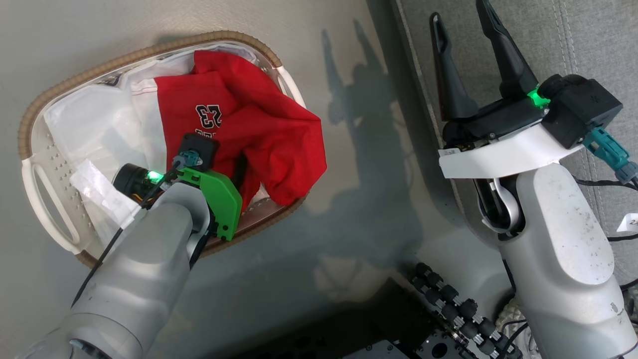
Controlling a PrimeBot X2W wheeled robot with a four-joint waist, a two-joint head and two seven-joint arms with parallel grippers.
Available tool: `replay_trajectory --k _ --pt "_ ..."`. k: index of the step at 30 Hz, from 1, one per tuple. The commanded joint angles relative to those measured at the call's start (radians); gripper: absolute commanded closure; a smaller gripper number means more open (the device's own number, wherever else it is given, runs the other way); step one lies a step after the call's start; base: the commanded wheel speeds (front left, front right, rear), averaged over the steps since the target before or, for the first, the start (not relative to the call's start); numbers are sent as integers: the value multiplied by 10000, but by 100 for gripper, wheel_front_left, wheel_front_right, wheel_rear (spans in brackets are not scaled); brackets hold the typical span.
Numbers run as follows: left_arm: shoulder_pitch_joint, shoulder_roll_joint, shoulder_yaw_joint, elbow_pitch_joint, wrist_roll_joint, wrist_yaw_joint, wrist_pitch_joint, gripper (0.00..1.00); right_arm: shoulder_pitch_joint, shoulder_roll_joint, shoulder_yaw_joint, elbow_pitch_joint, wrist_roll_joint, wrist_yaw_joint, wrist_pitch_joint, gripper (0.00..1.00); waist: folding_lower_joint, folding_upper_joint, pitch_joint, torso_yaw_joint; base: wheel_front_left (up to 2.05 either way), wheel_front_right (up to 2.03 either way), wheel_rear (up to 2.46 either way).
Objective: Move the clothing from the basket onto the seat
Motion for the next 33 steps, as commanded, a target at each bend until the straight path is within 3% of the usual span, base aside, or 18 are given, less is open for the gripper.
replay_trajectory --k 1,6,15,20,33 --pt "-188 167 -149 -25 -120 -23 -13 100 -127 -26 -30 -4 -32 -14 -2 0 -1 -1 3 26 0 0 0" --pt "-317 350 -471 -43 -496 -23 -488 100 -289 -26 -4 172 93 -14 -2 0 -1 -1 -73 37 0 0 0" --pt "125 481 -682 -362 -685 -23 -915 100 -228 -27 20 704 133 -14 -2 0 -1 -1 -1184 261 0 0 0" --pt "728 564 378 -1228 -301 18 -895 100 7 -30 -33 1111 54 -14 -2 0 -1 -1 -2056 494 0 0 0" --pt "2766 132 2714 -2733 1253 0 -889 100 987 -32 -114 2004 -356 -14 -2 0 -1 -1 -4530 1121 0 0 0"
